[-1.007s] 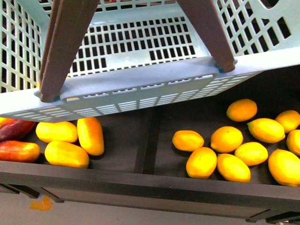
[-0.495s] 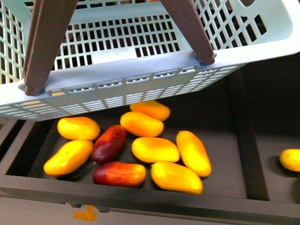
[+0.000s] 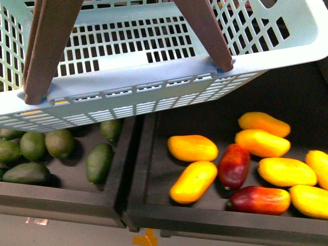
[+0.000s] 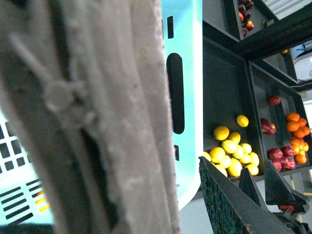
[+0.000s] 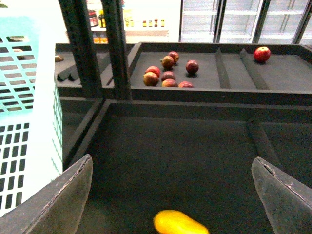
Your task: Pick lemon and mango into basket
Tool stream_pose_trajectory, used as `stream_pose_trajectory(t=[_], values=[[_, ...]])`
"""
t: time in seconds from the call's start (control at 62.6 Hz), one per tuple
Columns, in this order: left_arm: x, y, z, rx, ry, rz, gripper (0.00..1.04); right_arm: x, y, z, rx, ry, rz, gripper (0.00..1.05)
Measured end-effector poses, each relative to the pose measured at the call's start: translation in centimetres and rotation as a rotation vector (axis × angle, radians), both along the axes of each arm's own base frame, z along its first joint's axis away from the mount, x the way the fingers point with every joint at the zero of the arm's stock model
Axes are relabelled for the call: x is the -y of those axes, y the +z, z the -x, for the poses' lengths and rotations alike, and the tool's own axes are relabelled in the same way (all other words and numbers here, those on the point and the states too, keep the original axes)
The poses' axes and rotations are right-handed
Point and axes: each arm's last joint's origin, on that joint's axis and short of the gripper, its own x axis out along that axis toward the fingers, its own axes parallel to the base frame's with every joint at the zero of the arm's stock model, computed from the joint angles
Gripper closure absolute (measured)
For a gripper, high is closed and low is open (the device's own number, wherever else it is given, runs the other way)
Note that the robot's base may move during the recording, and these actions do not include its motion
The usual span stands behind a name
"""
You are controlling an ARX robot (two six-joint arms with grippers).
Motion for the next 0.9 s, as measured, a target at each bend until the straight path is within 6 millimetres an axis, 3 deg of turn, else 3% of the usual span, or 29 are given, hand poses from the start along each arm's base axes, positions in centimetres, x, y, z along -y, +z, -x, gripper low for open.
stream_pose_trajectory(t=[0.479, 0.511, 0.559, 0.607, 0.671, 0.815, 0.895], values=[[-0.5, 0.1, -0.2, 0.018, 0.026, -0.018, 0.76, -0.1, 0.0, 0.0, -0.002, 0.007, 0.000, 0.09], [-0.4, 0.1, -0.1, 0.016, 0.021, -0.016, 0.76, -0.1, -0.1, -0.1, -0.019, -0.018, -0.016, 0.09], [-0.3, 0.1, -0.1, 0.007, 0.018, -0.008, 0.76, -0.2, 0.2, -1.1, -0.208, -0.220, -0.082, 0.09], [-0.2, 0.1, 0.0, 0.004, 0.017, -0.005, 0.76, 0.7, 0.8, -2.0, -0.356, -0.430, -0.113, 0.09], [-0.2, 0.1, 0.0, 0.005, 0.012, -0.005, 0.76, 2.1, 0.5, -2.5, -0.469, -0.515, -0.108, 0.09], [-0.1, 0.1, 0.0, 0.002, -0.003, 0.002, 0.76, 5.7, -1.5, -4.6, -0.540, -0.538, -0.112, 0.09], [0.0, 0.1, 0.1, -0.003, -0.017, 0.009, 0.76, 8.7, -3.6, -6.8, -0.588, -0.485, -0.001, 0.09]])
